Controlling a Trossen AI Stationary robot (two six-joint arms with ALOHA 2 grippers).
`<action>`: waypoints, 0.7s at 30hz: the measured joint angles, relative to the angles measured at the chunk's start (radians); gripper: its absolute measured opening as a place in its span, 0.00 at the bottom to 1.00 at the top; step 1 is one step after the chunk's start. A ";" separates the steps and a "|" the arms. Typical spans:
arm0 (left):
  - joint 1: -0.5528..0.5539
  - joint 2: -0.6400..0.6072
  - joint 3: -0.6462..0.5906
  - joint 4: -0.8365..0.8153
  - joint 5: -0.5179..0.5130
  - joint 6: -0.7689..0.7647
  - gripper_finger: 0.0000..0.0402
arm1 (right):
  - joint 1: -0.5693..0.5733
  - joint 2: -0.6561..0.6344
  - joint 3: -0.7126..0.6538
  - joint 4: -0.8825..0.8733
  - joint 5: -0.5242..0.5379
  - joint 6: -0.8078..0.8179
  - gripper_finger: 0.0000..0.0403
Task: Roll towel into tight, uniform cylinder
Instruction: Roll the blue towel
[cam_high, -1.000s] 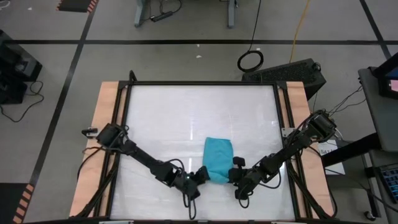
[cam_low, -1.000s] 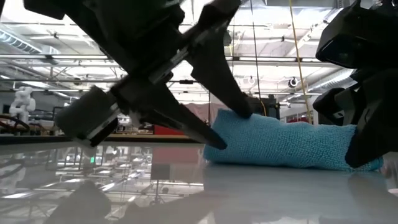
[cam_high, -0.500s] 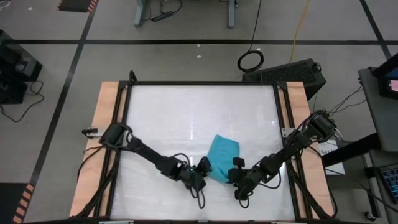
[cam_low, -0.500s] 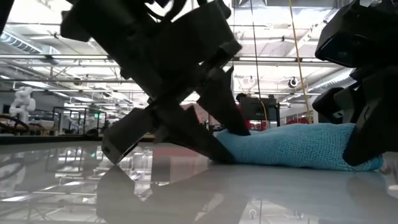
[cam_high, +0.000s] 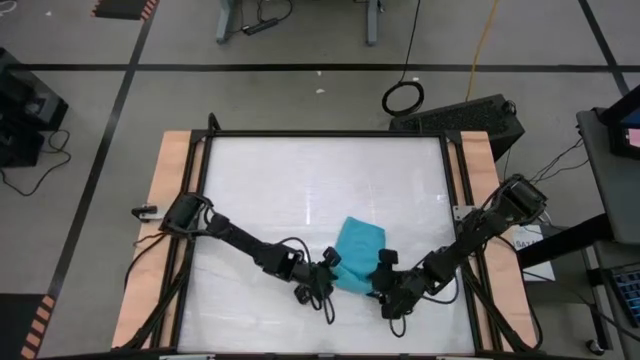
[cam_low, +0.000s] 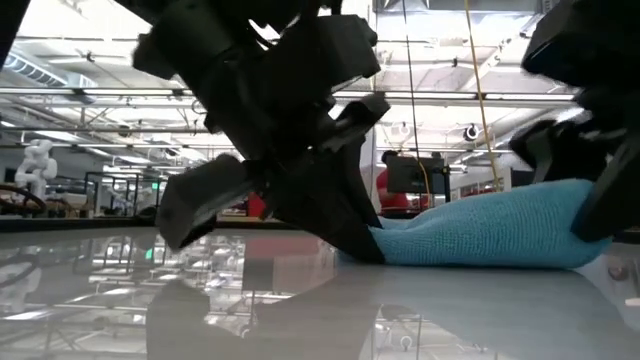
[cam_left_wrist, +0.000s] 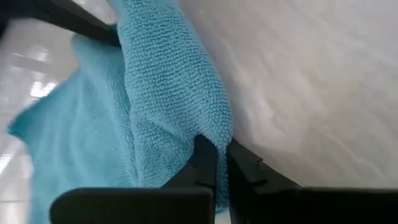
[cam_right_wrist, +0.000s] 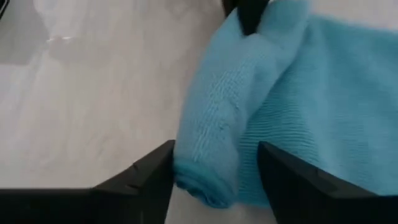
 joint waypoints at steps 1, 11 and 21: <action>0.009 -0.001 0.000 -0.001 0.031 -0.023 0.03 | 0.011 -0.013 0.000 -0.019 0.029 0.001 0.54; 0.130 -0.003 0.000 0.008 0.434 -0.284 0.02 | 0.149 -0.074 0.000 -0.090 0.294 -0.181 0.51; 0.229 0.003 -0.004 0.067 0.756 -0.496 0.02 | 0.166 0.030 0.002 0.092 0.337 -0.398 0.58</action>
